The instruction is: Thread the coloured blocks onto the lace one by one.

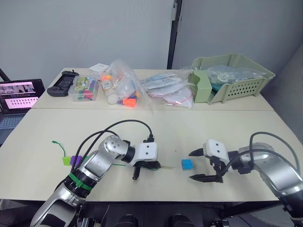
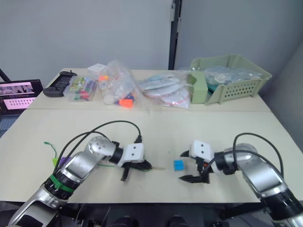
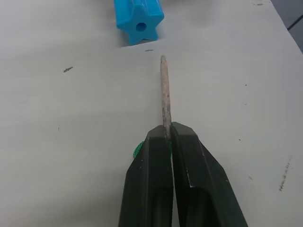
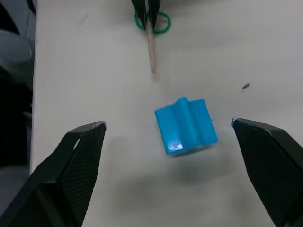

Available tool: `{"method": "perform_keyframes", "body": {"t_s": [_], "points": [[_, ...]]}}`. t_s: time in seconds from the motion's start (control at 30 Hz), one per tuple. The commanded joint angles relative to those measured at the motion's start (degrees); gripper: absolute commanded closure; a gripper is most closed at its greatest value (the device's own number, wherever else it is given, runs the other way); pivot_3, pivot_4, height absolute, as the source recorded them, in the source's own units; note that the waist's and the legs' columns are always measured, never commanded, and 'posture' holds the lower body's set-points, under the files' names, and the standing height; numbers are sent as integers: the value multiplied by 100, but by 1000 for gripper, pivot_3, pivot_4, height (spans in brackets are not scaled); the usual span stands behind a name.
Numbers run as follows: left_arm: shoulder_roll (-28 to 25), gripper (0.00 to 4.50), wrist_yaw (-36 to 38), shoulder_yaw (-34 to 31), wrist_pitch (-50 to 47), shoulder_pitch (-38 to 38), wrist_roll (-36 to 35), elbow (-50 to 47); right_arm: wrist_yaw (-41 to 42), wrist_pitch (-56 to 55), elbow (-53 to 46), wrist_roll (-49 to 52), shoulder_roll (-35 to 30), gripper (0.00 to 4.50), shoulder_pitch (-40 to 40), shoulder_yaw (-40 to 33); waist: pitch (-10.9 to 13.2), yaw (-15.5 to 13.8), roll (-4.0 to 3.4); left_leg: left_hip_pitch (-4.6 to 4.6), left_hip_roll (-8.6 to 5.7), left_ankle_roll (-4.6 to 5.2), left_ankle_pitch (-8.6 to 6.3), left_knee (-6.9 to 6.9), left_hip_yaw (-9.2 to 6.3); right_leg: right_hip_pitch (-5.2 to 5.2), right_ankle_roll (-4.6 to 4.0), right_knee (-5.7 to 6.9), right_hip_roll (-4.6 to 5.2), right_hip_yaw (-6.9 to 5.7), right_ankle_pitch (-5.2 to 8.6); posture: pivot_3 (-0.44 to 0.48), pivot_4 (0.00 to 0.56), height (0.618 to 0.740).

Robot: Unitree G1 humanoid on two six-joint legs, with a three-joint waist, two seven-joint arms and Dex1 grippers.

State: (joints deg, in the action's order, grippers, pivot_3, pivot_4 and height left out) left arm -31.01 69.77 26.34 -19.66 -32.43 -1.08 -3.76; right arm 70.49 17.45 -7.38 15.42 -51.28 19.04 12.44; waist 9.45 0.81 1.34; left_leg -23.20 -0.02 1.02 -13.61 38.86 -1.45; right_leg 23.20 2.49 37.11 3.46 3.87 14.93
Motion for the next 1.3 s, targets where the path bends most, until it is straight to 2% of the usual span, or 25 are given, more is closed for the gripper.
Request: {"method": "perform_keyframes", "body": {"t_s": [0.03,0.17,0.2,0.27,0.5,0.83,1.3], "points": [[26,4500,-73,-17,-68,-14,-22,-248,188,-569,408,-225,155,11,195,73,0,-23,0,0,-1,0,0,1,-2,0,1,1,1,0,-1,0,150,740],[20,4500,-127,-18,-139,-13,-19,-296,262,-749,738,-352,400,11,320,140,0,-9,0,4,0,0,0,2,-12,-2,2,3,1,5,-2,0,150,740],[12,4500,-131,-20,-151,-15,-20,-306,271,-807,814,-388,438,402,331,142,0,-11,0,4,0,0,0,1,-15,-1,2,4,1,5,-2,0,150,740],[0,4500,-134,-24,-171,-26,-23,-317,261,-882,908,-405,507,833,344,118,0,-12,0,5,0,0,0,1,-18,-1,2,4,1,4,-2,0,150,740],[-1,4500,-187,30,-367,-103,52,-417,197,-800,885,-400,638,3131,328,73,0,-12,-1,5,0,0,0,1,-23,-1,1,6,2,6,-3,0,150,740],[10,4500,-364,237,-1010,-229,293,-738,-10,-537,559,-551,714,3146,217,197,0,-11,-1,6,-1,0,0,2,-24,-1,2,7,1,6,-3,0,150,740],[208,4500,-480,206,-1201,-393,183,-789,-48,-256,190,-735,730,3146,224,351,0,-10,-1,6,-1,0,0,3,-24,-2,2,7,1,6,-3,0,150,740]]}}
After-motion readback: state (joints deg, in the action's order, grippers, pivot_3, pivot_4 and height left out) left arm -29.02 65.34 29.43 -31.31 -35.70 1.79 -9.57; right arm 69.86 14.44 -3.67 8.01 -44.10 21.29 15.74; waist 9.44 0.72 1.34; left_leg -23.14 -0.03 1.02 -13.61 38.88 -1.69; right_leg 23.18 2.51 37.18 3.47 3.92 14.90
